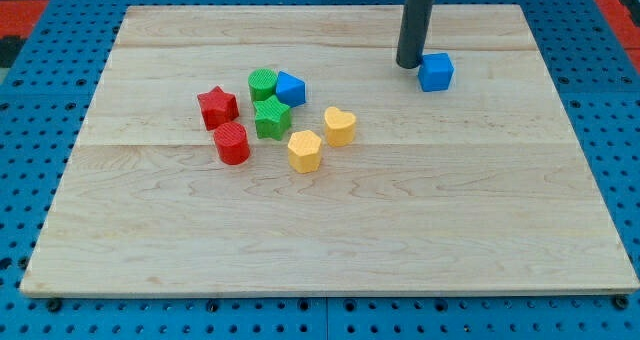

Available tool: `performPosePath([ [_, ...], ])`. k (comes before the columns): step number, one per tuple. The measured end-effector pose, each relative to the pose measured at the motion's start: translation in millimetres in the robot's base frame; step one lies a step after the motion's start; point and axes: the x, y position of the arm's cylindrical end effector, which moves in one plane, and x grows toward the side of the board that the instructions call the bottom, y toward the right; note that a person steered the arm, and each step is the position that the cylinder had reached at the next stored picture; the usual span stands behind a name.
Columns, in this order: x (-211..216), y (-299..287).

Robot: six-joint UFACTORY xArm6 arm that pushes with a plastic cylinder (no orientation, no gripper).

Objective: Place the blue cube at the right of the green star

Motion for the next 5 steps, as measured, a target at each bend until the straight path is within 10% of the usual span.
performPosePath([
  [5, -25.9, 79.1],
])
